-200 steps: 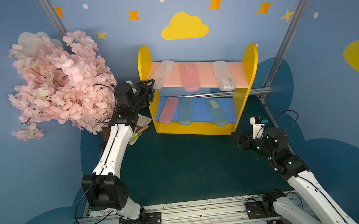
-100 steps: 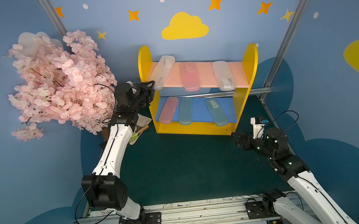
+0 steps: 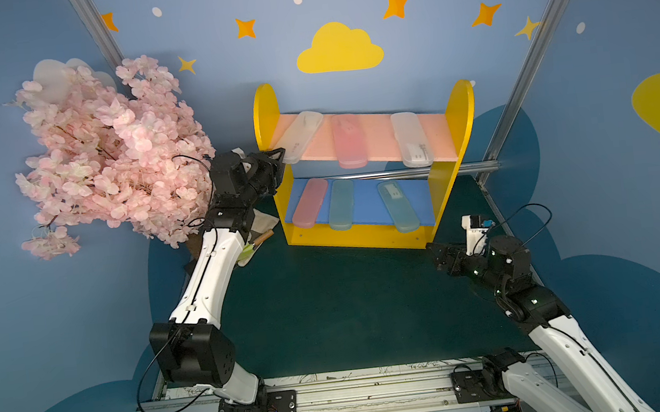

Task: Remove the pencil cases from the shelf
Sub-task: Pick up the pencil case from the shelf.

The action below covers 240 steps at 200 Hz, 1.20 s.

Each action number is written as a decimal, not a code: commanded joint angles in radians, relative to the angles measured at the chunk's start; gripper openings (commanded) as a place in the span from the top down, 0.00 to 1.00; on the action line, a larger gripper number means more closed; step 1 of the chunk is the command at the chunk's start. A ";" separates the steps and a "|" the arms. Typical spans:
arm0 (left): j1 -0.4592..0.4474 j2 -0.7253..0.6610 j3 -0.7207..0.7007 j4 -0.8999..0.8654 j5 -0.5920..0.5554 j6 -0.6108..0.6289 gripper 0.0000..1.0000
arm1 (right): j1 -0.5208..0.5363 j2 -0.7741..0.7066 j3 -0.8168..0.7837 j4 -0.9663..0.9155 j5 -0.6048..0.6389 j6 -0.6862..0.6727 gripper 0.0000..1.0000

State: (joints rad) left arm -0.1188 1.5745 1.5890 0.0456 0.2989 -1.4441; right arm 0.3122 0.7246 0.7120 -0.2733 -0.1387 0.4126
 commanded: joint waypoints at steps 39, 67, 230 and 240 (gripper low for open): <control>-0.005 -0.027 -0.027 0.082 0.030 -0.004 0.86 | 0.005 -0.025 -0.007 0.029 0.008 0.005 0.15; -0.017 -0.078 -0.071 0.136 0.040 -0.011 0.91 | 0.005 -0.027 0.002 0.025 -0.009 0.002 0.15; -0.207 -0.817 -0.714 0.194 -0.182 0.127 0.97 | 0.073 -0.036 0.032 0.301 -0.391 0.377 0.13; -0.230 -0.842 -0.760 0.220 -0.194 0.128 0.97 | 0.098 -0.024 0.036 0.330 -0.398 0.429 0.13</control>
State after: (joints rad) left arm -0.3069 0.7773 0.9051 0.2039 0.1520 -1.3472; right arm 0.3683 0.6926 0.7200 -0.1028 -0.4587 0.6834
